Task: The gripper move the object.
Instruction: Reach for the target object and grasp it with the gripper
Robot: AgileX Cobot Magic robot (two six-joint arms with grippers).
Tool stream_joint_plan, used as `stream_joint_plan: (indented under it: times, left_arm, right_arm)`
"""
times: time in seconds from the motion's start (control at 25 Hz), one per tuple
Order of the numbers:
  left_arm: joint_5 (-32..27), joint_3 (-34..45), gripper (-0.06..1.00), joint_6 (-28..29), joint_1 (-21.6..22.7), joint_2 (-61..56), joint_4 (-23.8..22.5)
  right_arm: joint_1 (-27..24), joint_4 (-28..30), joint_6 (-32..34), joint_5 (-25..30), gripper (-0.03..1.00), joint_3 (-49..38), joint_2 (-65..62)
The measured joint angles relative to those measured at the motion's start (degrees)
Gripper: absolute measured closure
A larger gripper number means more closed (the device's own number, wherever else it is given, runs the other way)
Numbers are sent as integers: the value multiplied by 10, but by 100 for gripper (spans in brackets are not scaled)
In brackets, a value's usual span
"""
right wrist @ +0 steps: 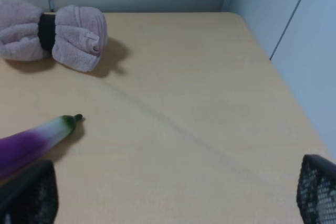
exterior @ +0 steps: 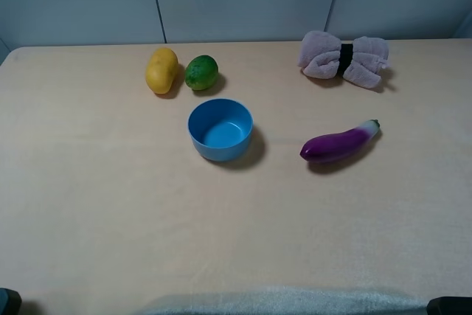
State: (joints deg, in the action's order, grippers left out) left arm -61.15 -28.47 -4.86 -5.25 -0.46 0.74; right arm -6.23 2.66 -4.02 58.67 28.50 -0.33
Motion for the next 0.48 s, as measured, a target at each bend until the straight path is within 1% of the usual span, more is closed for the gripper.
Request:
stream_joint_plan:
  times: [0.48]
  left_arm:
    - [0,0,18,0,0,0,0]
  right_arm:
    - [0,0,0,0,27,0,0]
